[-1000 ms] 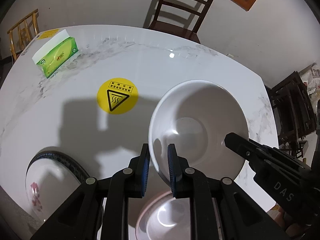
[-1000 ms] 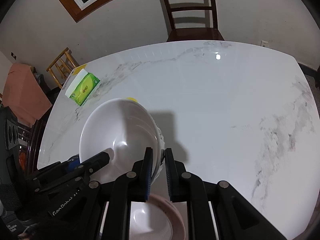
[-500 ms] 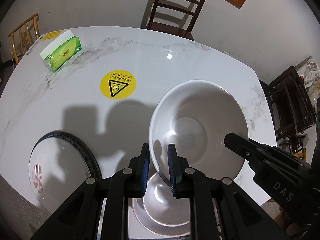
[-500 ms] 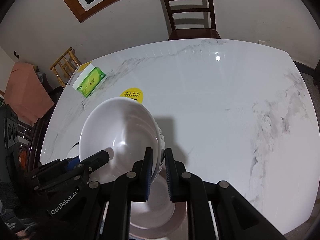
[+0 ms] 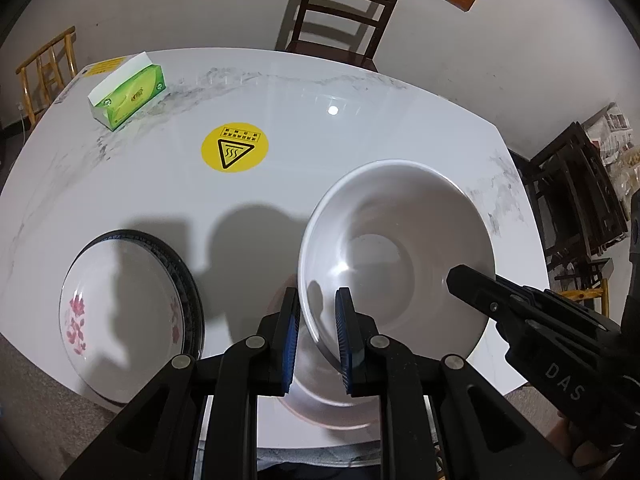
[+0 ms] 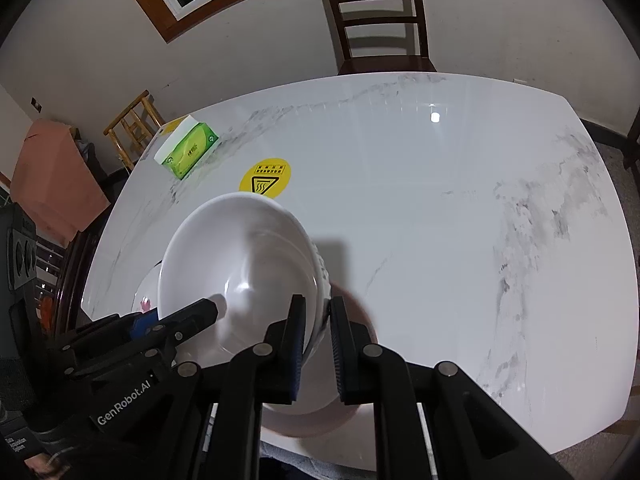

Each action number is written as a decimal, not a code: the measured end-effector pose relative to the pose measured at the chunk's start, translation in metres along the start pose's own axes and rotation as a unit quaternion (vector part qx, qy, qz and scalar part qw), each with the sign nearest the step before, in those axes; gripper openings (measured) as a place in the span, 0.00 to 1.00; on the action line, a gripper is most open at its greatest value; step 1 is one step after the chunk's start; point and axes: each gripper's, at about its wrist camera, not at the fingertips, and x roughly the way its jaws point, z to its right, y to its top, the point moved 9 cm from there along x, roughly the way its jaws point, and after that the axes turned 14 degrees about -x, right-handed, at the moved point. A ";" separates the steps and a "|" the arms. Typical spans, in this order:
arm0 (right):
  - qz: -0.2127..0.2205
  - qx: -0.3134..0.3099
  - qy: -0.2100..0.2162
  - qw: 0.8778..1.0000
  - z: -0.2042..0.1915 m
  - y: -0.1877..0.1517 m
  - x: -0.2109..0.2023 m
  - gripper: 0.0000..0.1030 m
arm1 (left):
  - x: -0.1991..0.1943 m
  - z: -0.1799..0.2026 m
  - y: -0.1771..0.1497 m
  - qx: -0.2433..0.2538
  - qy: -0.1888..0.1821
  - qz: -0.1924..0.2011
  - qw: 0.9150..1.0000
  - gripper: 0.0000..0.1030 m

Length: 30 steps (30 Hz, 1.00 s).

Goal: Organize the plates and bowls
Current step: 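Carry the ribbed white bowl with the left gripper over the pink bowl, then lower the ribbed white bowl into the nested bowls with the left gripper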

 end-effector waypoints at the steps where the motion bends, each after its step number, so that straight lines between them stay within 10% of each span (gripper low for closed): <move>1: -0.001 -0.001 0.000 1.000 -0.001 -0.002 -0.001 0.12 | 0.000 0.000 0.000 0.001 0.000 0.000 1.000 0.14; 30: -0.036 0.014 0.005 0.999 -0.005 -0.048 0.016 0.13 | 0.020 -0.013 -0.047 0.002 0.014 -0.036 0.999 0.14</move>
